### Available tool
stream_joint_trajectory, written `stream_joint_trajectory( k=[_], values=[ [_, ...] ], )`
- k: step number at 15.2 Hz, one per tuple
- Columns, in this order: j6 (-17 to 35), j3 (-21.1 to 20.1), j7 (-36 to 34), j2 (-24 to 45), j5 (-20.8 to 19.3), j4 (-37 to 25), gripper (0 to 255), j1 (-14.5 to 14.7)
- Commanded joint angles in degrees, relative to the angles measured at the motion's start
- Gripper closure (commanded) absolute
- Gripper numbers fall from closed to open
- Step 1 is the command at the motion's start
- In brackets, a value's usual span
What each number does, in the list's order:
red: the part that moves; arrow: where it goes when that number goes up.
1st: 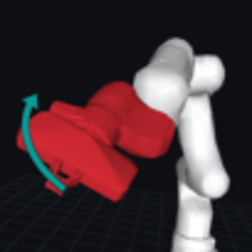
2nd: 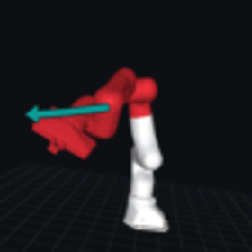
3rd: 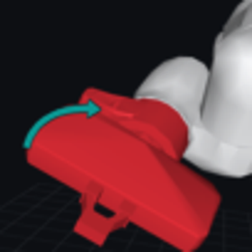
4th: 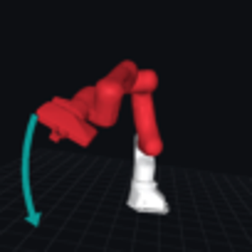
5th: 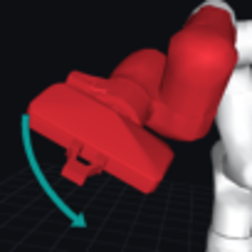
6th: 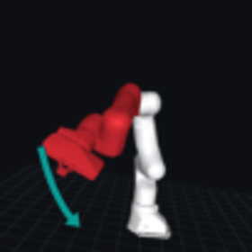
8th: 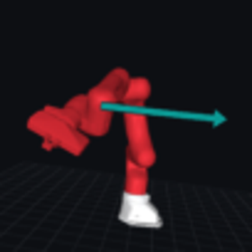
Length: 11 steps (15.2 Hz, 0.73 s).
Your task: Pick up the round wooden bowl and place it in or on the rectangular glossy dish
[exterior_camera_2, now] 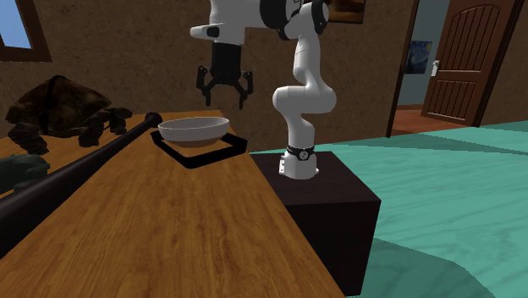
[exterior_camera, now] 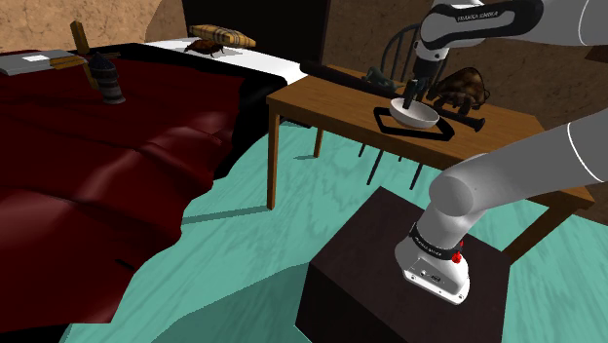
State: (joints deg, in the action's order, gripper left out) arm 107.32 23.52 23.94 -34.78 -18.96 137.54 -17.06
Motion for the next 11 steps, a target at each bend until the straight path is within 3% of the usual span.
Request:
stream_joint_trajectory(
  k=[1,3,11],
  values=[
    [-3.01,-0.70,0.22,-0.38,0.51,-2.58,0,0.17],
    [-6.41,-1.57,0.39,-0.52,1.14,-5.78,0,0.41],
    [-6.40,-1.57,0.39,-0.53,1.14,-5.77,0,0.41]
  ],
)
